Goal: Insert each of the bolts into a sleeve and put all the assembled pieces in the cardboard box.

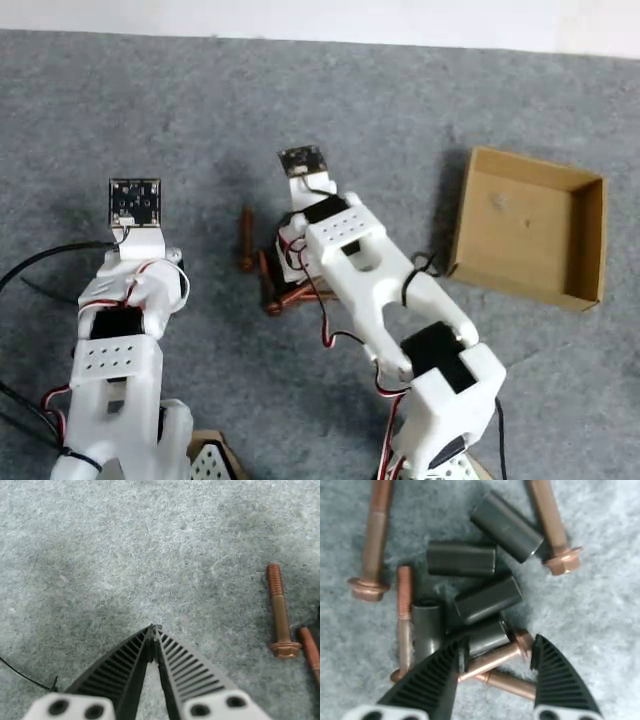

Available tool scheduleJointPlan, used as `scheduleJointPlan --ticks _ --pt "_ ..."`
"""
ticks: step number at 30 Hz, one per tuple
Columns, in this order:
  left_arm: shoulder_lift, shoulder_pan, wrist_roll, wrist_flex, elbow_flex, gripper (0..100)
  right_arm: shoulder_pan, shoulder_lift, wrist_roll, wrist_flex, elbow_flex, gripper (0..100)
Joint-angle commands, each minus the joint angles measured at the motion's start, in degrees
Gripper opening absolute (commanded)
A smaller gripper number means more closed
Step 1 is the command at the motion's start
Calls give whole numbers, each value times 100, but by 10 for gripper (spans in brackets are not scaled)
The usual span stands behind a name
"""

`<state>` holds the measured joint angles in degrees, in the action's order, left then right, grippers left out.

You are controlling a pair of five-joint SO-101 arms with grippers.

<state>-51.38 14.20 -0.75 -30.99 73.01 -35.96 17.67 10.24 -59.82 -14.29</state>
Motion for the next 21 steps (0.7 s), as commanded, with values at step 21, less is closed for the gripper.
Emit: scheduleJointPlan --ticks 21 --pt "-101 66 35 114 -31 7 -136 1033 431 -198 1385 176"
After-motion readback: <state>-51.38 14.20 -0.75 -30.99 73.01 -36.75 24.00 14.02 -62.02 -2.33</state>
